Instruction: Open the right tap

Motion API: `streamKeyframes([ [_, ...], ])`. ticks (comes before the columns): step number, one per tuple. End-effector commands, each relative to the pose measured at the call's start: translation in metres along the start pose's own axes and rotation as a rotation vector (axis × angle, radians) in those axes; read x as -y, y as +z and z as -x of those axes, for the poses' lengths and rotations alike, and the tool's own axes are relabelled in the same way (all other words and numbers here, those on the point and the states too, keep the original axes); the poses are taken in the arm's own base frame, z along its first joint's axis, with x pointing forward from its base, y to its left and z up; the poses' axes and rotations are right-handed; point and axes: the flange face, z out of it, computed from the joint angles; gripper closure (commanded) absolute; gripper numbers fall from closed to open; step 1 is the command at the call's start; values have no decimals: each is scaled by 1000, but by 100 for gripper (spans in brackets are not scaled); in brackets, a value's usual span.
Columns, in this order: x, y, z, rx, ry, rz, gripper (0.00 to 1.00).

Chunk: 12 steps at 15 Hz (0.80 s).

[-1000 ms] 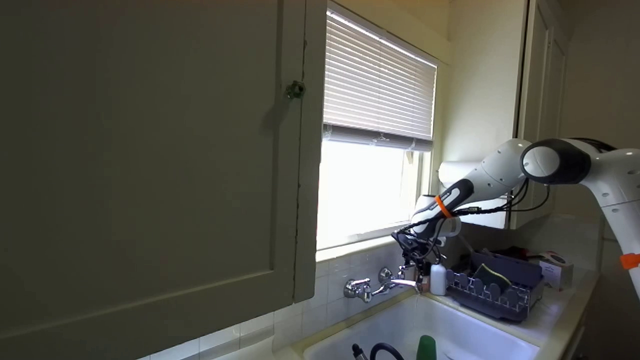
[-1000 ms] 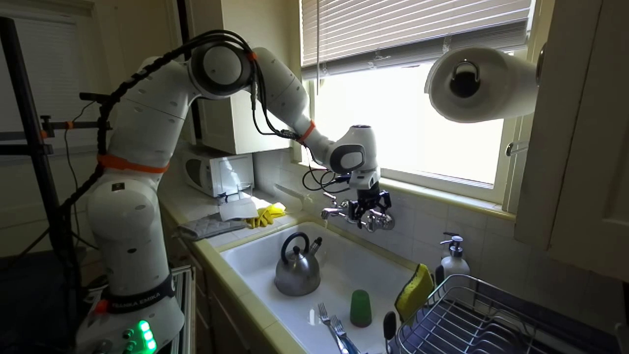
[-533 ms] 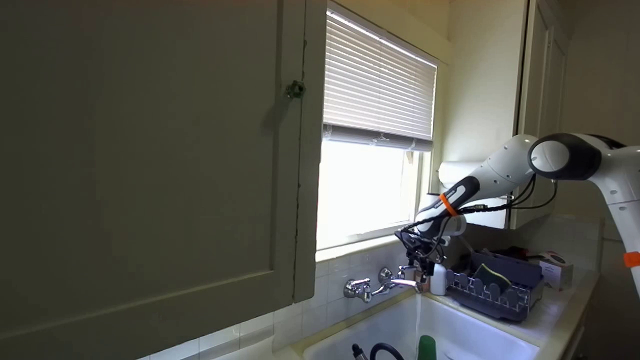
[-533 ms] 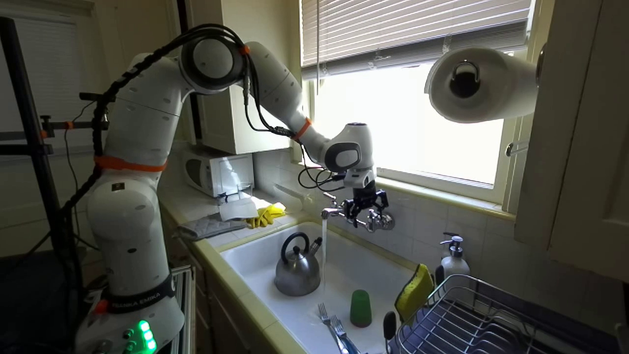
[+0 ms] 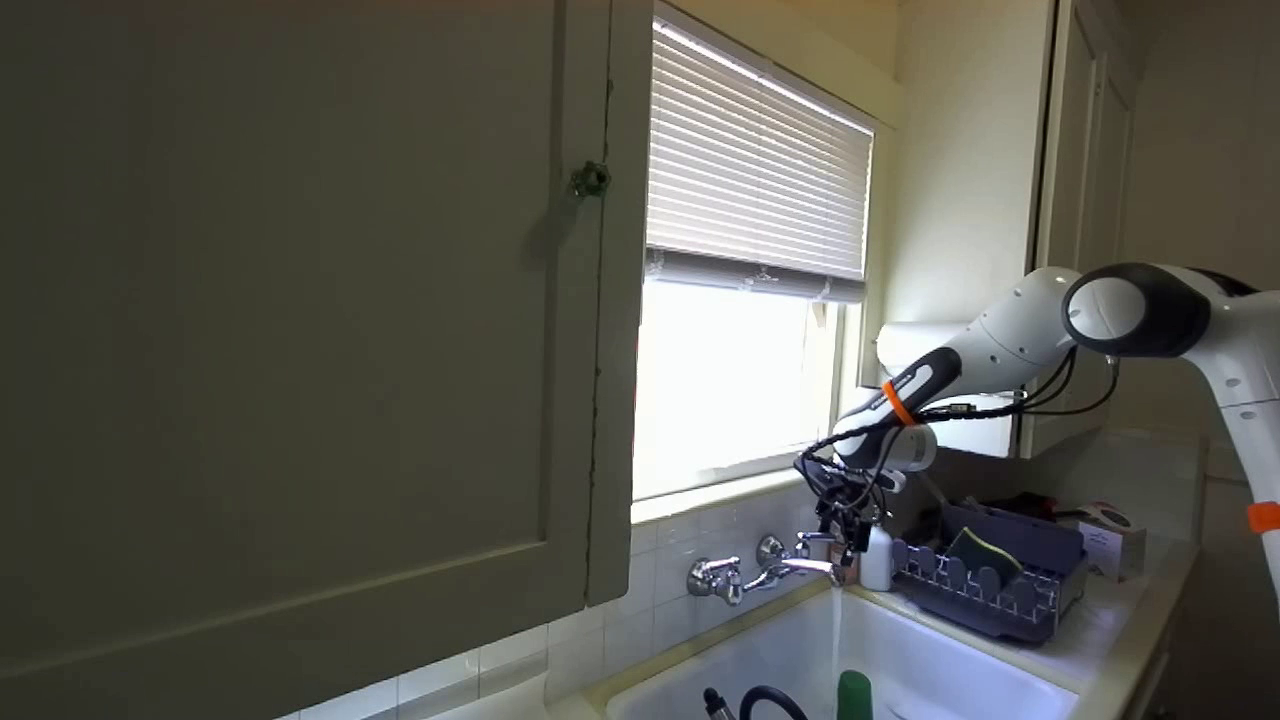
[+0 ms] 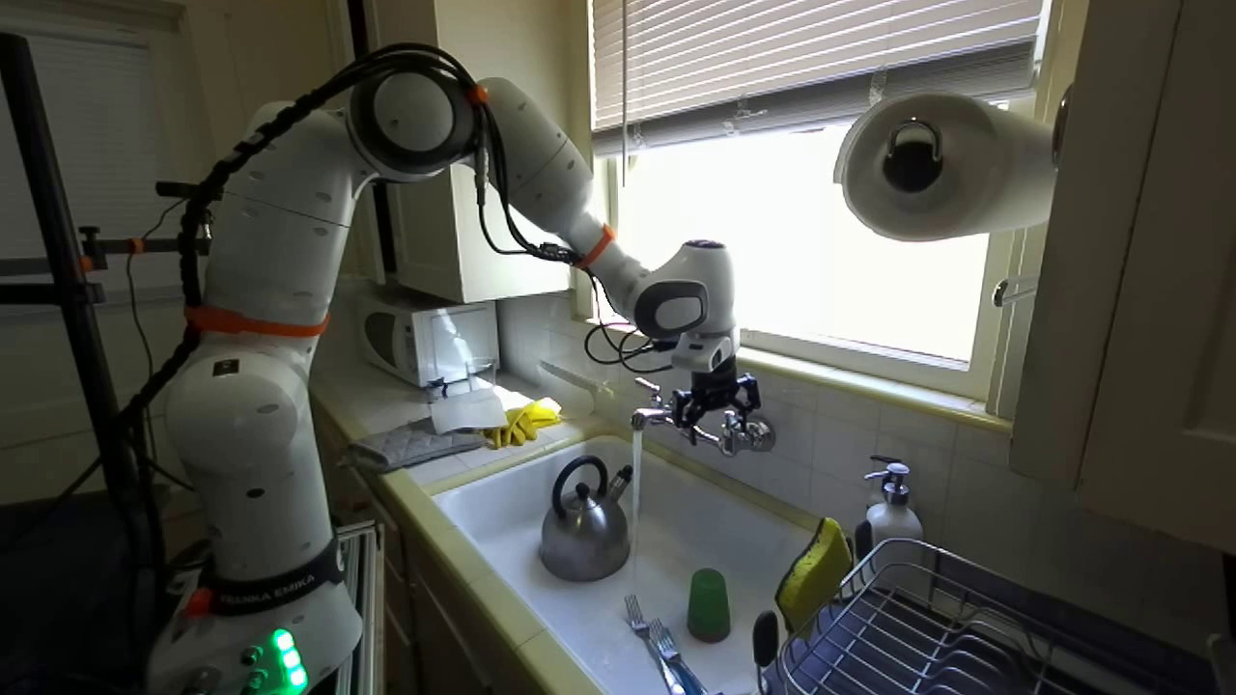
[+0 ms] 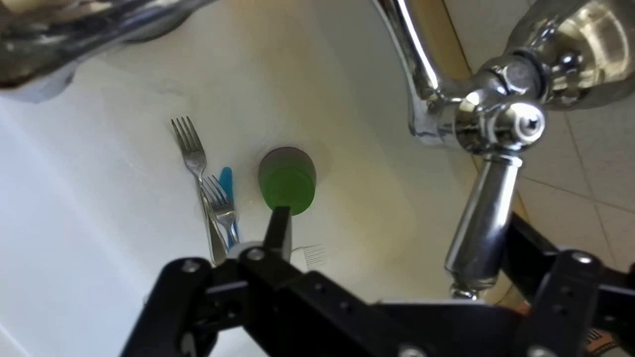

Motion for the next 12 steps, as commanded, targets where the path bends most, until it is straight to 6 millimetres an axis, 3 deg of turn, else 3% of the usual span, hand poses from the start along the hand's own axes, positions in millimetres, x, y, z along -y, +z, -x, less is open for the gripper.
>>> streamKeyframes([
  [1,-29,2,10,64,-13,124,0],
  [8,-36,0,8,92,-13,191,0],
  [10,-35,-4,-7,40,56,140,0],
  [12,-46,-15,-17,24,99,112,0],
])
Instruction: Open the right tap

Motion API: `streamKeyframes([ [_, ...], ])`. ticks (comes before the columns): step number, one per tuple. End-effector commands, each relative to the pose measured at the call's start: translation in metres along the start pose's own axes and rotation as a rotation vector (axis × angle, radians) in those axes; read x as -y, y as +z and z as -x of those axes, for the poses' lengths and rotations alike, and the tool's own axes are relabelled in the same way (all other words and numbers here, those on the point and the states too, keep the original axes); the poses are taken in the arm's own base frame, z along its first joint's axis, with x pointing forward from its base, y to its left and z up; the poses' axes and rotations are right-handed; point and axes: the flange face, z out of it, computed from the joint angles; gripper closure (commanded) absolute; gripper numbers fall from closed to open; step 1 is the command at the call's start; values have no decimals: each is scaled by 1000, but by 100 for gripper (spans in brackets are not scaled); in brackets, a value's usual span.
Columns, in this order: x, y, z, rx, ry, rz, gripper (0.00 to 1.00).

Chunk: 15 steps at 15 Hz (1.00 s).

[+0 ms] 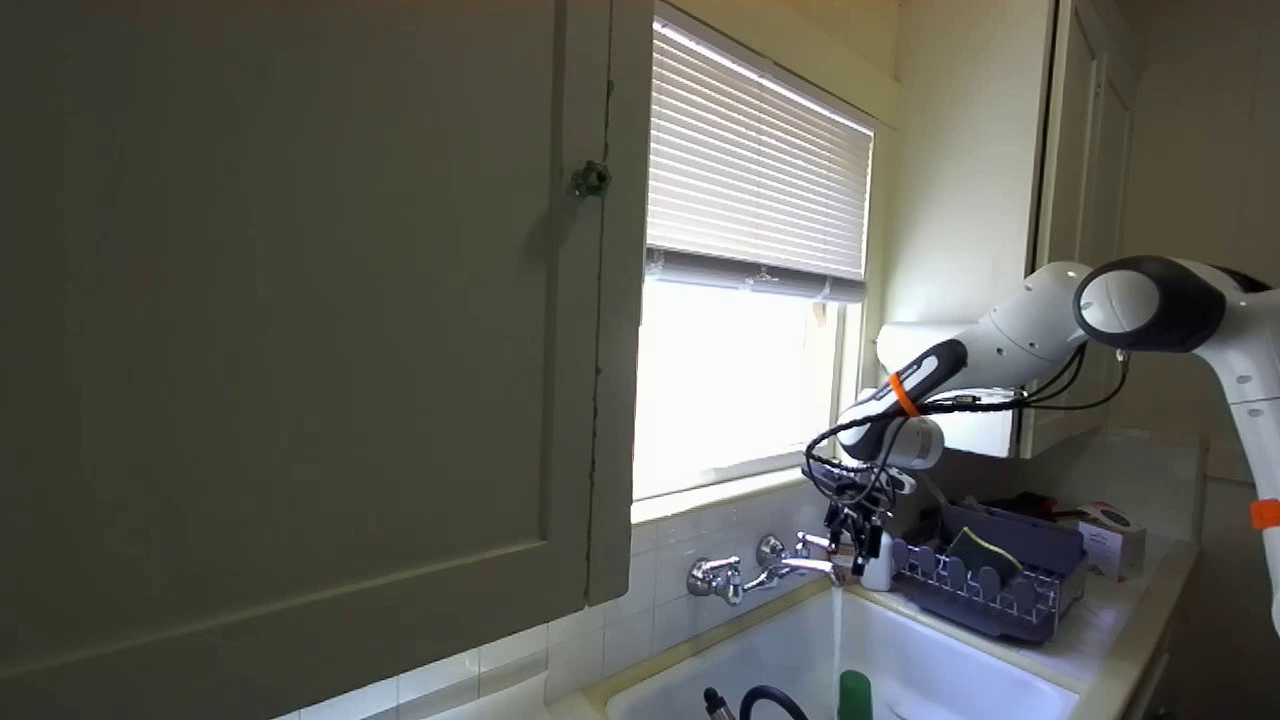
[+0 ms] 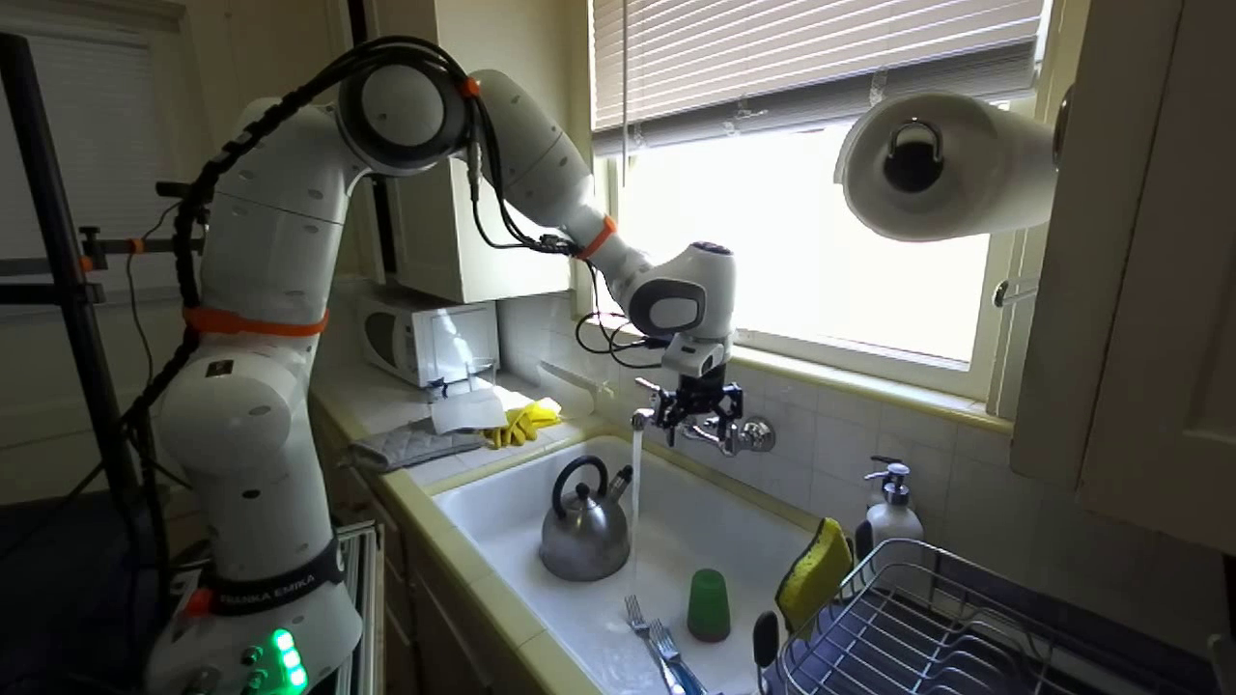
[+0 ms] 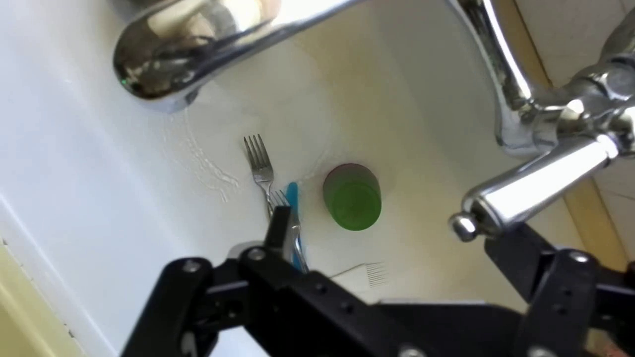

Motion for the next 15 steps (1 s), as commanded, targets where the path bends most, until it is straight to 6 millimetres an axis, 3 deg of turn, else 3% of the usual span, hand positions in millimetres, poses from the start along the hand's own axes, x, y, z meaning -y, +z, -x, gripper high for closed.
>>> streamKeyframes([
  [1,-34,-18,-11,-17,39,-11,0],
  [7,-82,-70,-18,-24,-269,30,0],
  [12,-119,-101,-17,-1,-550,101,0],
  [14,-124,-106,-15,9,-664,106,0],
  [15,-109,-102,-12,7,-573,94,0],
])
